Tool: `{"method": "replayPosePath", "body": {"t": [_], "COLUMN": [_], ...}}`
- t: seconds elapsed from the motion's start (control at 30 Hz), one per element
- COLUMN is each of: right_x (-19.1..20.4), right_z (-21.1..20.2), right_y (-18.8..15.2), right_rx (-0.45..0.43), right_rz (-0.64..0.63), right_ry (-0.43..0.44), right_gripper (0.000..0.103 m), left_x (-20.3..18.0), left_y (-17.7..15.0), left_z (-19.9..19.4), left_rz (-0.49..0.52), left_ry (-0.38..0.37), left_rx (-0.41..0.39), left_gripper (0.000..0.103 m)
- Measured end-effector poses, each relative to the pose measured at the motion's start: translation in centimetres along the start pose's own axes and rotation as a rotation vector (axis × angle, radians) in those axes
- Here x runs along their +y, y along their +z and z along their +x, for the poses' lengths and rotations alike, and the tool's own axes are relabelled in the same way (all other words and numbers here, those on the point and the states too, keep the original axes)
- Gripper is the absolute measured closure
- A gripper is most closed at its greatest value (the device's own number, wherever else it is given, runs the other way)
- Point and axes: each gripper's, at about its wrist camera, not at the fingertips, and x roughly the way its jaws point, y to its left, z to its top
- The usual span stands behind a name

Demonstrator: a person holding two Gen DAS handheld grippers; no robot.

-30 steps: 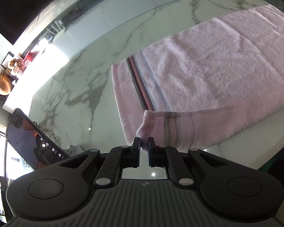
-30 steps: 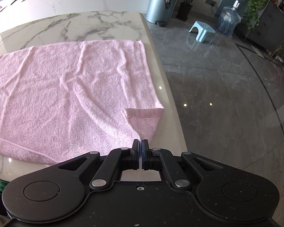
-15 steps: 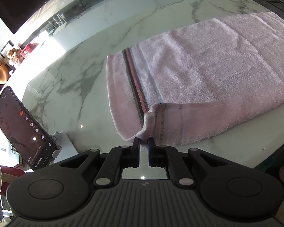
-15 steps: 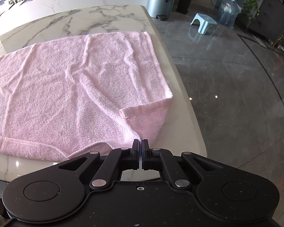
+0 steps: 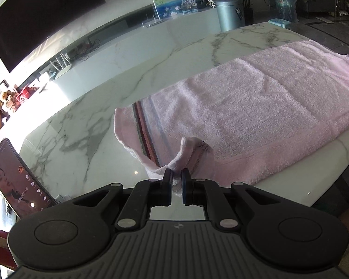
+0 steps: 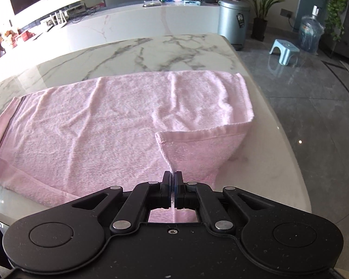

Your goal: Fold towel

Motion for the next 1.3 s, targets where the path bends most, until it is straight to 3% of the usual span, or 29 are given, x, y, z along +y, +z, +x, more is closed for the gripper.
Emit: {"method": "replayPosePath", "body": {"t": [0.3, 0.6, 0.87, 1.3], "right_x": [4.9, 8.4, 11.0, 11.8], "right_z": [0.6, 0.5, -0.5, 1.6], "right_y": [0.8, 0.8, 0.5, -0.7], "right_rx": [0.0, 0.007, 0.007, 0.096], "right_rz": [-0.105, -0.192, -0.292, -0.341], "right_ry": [0.116, 0.23, 0.33, 0.372], "right_gripper": [0.102, 0.102, 0.102, 0.102], "left_x": [-3.4, -6.1, -7.5, -9.7], "left_y": [1.7, 3.5, 5.5, 8.0], "left_z": [-1.3, -1.0, 0.9, 4.4], "left_rz": [0.114, 0.148, 0.171, 0.264], "left_ry": [-0.107, -0.197, -0.271, -0.319], "left_rx": [-0.073, -0.098, -0.096, -0.017], "left_gripper": [0.097, 0.097, 0.097, 0.097]}}
